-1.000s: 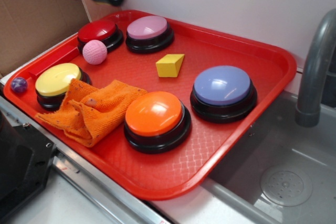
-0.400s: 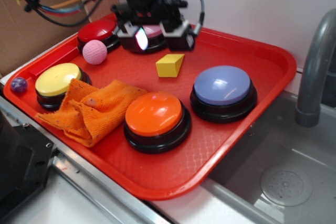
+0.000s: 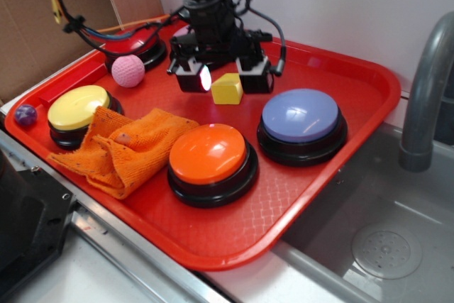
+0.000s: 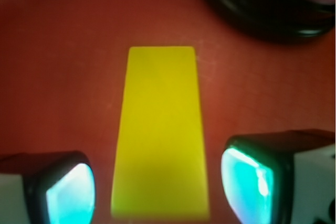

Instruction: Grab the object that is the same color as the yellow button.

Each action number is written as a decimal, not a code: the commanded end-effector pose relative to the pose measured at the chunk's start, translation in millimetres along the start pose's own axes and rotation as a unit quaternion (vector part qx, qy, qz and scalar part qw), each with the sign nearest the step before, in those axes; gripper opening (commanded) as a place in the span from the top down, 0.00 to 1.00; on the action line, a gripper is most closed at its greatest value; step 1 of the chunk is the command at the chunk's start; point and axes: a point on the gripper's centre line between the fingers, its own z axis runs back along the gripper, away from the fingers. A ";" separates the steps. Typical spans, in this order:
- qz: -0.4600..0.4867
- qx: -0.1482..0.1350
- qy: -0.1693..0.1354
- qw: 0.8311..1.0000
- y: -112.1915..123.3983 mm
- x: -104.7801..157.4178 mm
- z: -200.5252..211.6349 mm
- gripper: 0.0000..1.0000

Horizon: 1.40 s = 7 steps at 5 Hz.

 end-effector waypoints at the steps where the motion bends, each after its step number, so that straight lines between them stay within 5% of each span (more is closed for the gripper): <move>1: -0.043 -0.024 -0.048 0.998 -3.2 19.3 3.6 1.00; 3: -0.117 0.012 -0.047 0.992 -3.0 22.0 22.5 1.00; 4: -0.240 0.015 -0.034 0.970 -1.6 24.2 72.6 1.00; 5: -0.317 0.002 -0.026 0.948 15.6 13.8 119.6 1.00; 7: -0.294 -0.008 -0.048 0.955 63.6 -21.9 165.4 1.00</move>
